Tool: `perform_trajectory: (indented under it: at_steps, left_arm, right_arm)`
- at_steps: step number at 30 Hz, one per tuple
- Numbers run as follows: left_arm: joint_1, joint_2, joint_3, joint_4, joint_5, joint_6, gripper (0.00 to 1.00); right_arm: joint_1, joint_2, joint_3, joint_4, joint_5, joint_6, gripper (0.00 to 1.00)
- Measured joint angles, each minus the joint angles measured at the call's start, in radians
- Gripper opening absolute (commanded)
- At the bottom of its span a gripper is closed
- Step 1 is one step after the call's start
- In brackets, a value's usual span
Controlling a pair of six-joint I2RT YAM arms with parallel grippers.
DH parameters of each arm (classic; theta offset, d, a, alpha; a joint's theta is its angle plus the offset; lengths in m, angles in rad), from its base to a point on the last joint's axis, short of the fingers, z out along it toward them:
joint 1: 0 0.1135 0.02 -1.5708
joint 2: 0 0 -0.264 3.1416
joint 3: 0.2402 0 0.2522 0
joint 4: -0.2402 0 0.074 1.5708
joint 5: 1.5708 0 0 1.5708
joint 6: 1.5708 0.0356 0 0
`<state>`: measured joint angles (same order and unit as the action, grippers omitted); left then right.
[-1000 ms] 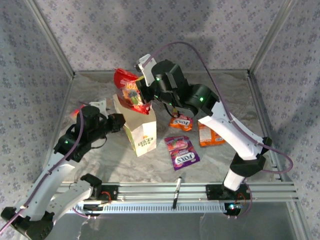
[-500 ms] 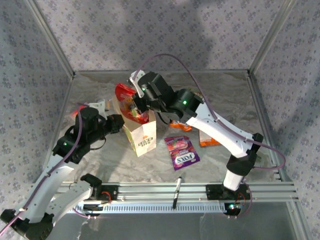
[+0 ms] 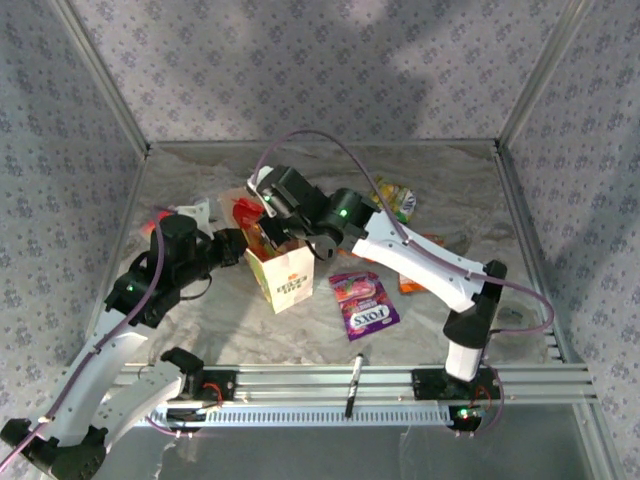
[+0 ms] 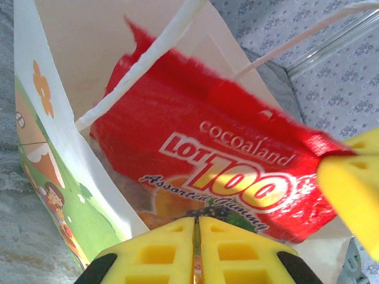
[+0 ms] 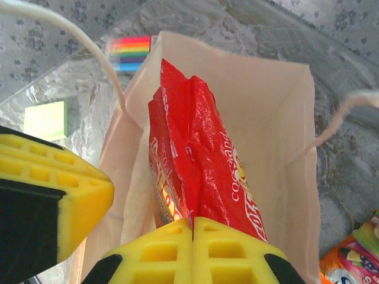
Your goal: Place the snacks into the paper bag
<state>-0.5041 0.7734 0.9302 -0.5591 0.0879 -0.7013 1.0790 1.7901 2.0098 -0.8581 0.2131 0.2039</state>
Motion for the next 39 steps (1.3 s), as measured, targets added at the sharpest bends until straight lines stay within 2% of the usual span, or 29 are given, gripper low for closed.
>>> perform_trajectory:
  at_steps: [1, 3, 6, 8, 15, 21, 26, 30, 39]
  left_arm:
    - [0.000, 0.000, 0.000, 0.000, 0.000, 0.000, 0.10]
    - [0.000, 0.001, 0.000, 0.000, 0.000, 0.000, 0.10]
    - [0.000, 0.001, 0.000, -0.001, 0.000, 0.000, 0.10]
    - [0.000, 0.002, 0.000, -0.005, 0.000, 0.000, 0.10]
    - [0.000, 0.010, 0.000, -0.018, -0.007, 0.000, 0.09]
    - [0.000, 0.012, 0.000, -0.018, -0.008, 0.000, 0.10]
    - [0.000, 0.021, 0.016, -0.027, -0.013, 0.001, 0.12]
    - [0.000, 0.040, 0.048, -0.041, -0.023, 0.003, 0.17]
    - [0.000, 0.047, 0.099, -0.075, -0.052, 0.011, 0.31]
  right_arm:
    - [0.000, 0.002, 0.000, -0.007, -0.001, 0.002, 0.00]
    - [0.000, 0.004, 0.000, -0.014, -0.002, 0.006, 0.24]
    - [0.001, 0.006, 0.010, -0.024, -0.001, 0.018, 0.27]
    - [0.002, 0.005, 0.019, -0.023, 0.002, 0.021, 0.34]
    - [0.004, -0.029, 0.020, -0.014, 0.043, 0.024, 0.39]
    - [0.004, -0.172, -0.030, -0.011, 0.110, 0.010, 0.48]
    - [-0.003, -0.375, -0.177, -0.009, 0.175, -0.002, 0.55]
    - [-0.042, -0.507, -0.297, -0.030, 0.200, -0.001, 0.56]
    - [-0.158, -0.585, -0.554, -0.066, 0.170, 0.070, 0.57]
